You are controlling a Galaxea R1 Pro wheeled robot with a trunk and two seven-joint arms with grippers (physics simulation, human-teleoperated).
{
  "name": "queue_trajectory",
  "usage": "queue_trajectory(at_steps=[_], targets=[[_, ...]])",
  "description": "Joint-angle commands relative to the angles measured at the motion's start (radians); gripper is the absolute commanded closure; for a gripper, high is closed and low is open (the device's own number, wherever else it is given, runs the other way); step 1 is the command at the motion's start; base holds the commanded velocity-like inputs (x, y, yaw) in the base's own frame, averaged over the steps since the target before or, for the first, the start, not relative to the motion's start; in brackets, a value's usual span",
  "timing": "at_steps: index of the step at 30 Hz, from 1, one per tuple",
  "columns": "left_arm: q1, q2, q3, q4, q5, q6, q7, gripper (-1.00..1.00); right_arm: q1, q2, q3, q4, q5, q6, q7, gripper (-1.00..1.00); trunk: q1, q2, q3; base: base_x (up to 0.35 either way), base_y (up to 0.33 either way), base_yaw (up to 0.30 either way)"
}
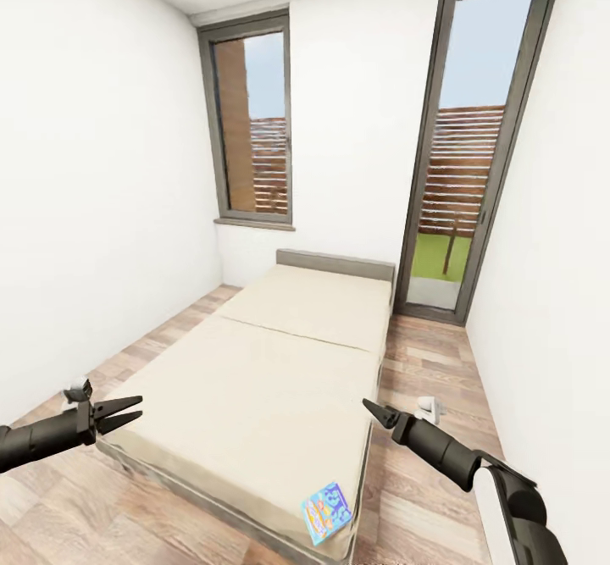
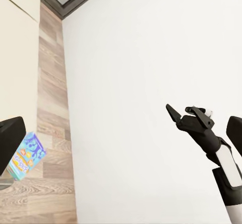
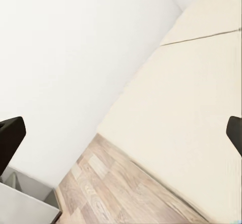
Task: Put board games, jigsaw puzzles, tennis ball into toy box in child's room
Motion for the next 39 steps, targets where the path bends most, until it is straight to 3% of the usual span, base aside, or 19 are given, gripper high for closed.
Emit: queue_trajectory(at_steps=[1,14,28,39], targets=[[0.0,0.001,0.0,0.0,0.0,0.011,-0.004,-1.0,-0.001,0.001,-0.002,0.0,-0.003,0.006,0.003,-1.0,0.004,-0.008,-0.005,0.04,0.029,-0.279],[0.0,0.01,0.001,0.0,0.004,0.007,-0.004,-1.0,-0.001,0.001,-0.002,0.0,-0.003,0.007,0.003,-1.0,0.008,-0.015,-0.013,0.084,0.061,-0.279],[0.001,0.015,0.045,0.0,0.004,-0.005,-0.004,-1.0,-0.001,0.003,-0.002,0.024,-0.003,0.006,0.002,-1.0,0.008,-0.015,-0.02,0.004,0.103,-0.273],[0.002,0.015,0.047,0.0,0.004,-0.006,-0.004,-1.0,-0.001,0.004,0.002,0.028,-0.002,0.005,-0.006,-1.0,0.008,-0.015,-0.024,-0.03,0.097,-0.075]])
